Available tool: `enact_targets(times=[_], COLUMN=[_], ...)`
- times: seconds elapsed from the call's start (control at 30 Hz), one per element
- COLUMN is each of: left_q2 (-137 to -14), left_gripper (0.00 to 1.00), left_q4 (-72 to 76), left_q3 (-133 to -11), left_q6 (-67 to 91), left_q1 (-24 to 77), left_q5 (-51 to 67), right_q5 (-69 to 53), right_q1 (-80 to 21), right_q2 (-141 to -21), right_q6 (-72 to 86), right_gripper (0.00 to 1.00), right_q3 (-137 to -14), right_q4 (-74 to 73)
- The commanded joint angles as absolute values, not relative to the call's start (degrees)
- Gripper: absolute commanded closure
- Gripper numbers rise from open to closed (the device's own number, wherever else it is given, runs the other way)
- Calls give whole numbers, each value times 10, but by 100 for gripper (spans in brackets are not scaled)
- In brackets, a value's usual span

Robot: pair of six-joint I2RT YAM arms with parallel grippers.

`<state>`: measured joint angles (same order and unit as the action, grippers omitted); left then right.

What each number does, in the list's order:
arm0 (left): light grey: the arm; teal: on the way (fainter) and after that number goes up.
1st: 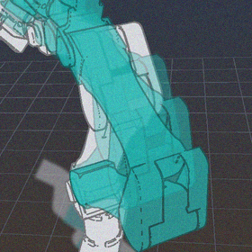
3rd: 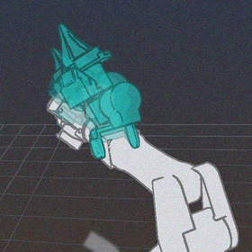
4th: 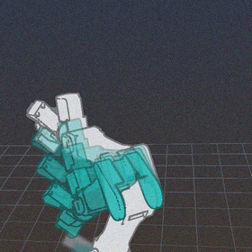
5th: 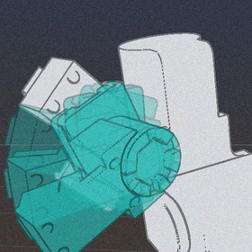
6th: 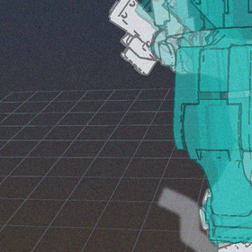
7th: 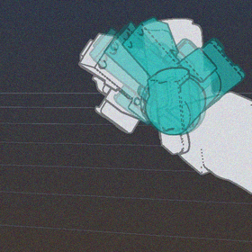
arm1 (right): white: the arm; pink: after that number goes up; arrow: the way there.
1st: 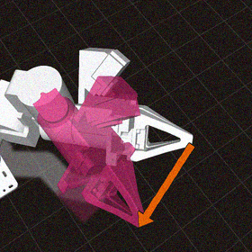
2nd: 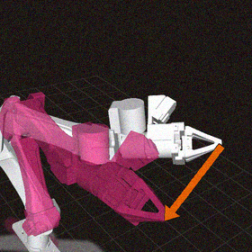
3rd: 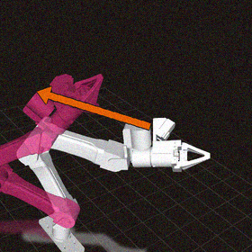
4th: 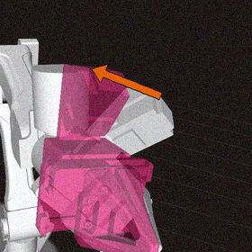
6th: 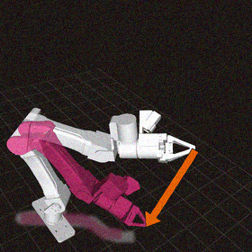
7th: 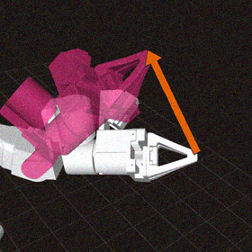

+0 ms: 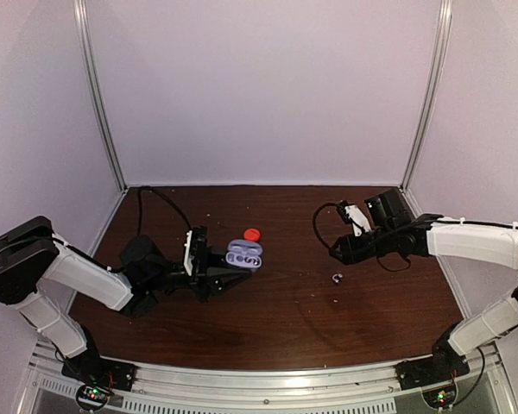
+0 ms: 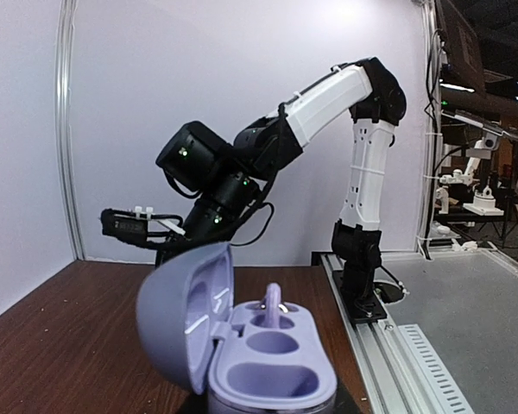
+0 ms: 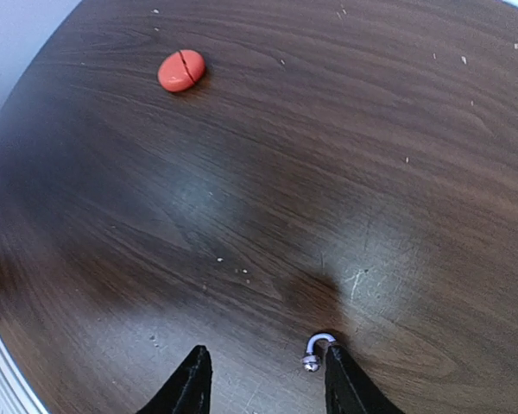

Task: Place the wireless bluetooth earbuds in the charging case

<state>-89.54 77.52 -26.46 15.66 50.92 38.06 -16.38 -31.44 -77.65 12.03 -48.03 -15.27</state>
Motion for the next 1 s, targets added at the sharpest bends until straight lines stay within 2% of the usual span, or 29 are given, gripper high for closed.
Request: enact_targets(times=[0.0, 0.17, 0.3, 0.5, 0.73, 0.97], left_q2=[-901, -899, -897, -900, -899, -890], left_gripper=[100, 100, 100, 100, 100, 100], left_q4=[805, 796, 795, 797, 796, 791], left_q3=[-261, -261, -259, -262, -263, -256], left_q6=[161, 155, 154, 155, 154, 152], left_q1=[504, 504, 504, 504, 504, 504], left_q5=[374, 374, 371, 373, 374, 369], right_q5=[-171, -206, -197, -192, -231, -318], right_q1=[-283, -258, -257, -257, -258, -274], right_q2=[-827, -866, -877, -890, -930, -970], right_q6=[127, 132, 127, 125, 127, 100], right_gripper=[52, 45, 44, 51, 50, 61], right_q3=[-451, -438, -436, -420, -421, -447], right_q4=[-104, -71, -78, -81, -53, -35])
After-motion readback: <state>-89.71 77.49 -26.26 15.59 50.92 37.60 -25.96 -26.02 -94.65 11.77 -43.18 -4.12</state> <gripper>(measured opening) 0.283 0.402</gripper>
